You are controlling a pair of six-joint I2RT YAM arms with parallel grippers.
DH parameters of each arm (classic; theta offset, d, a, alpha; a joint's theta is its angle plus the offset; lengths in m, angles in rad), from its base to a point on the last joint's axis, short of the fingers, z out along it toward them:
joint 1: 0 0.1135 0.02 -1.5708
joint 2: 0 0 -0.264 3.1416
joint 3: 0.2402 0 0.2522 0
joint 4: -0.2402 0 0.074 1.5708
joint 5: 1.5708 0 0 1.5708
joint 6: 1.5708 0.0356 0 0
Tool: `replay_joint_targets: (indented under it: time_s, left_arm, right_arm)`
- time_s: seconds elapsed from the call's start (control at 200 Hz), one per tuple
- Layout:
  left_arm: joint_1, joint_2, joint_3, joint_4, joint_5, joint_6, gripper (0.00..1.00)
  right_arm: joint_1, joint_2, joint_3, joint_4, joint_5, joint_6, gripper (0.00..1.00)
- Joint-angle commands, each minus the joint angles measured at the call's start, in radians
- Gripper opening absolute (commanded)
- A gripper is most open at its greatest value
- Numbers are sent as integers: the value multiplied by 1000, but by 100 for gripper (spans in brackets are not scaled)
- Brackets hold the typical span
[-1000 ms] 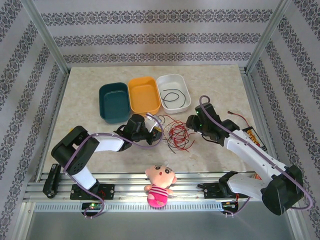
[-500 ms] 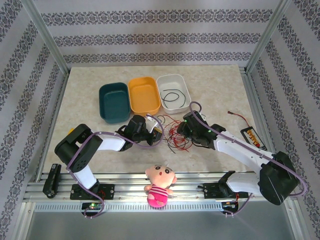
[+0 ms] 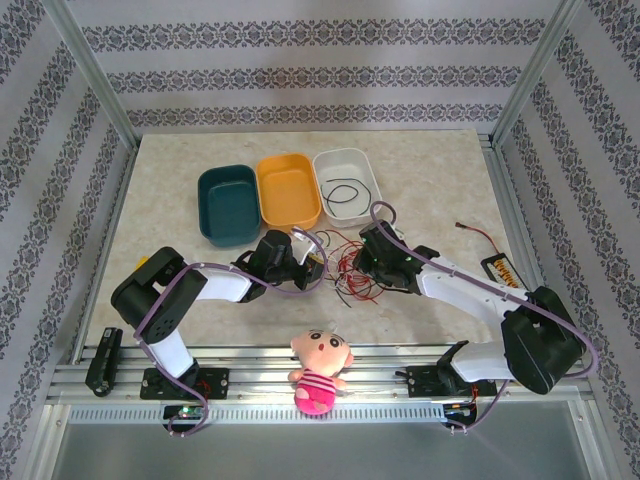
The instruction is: Untangle the cables
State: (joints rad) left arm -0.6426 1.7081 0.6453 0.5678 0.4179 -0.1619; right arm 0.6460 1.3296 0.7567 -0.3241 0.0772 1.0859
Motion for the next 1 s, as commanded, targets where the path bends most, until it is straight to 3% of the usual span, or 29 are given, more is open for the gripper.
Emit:
replay_joint_targets:
  time_s: [0.0, 0.18, 0.994]
  left_arm:
    - [-11, 24, 28, 15, -34, -21, 11]
    - [-11, 34, 43, -12, -47, -27, 4]
    - [-11, 67, 53, 3, -30, -59, 0]
  right_arm:
    - [9, -5, 28, -13, -7, -33, 11]
    - [9, -50, 51, -39, 3, -98, 0]
    - [10, -269, 159, -108, 2, -379, 0]
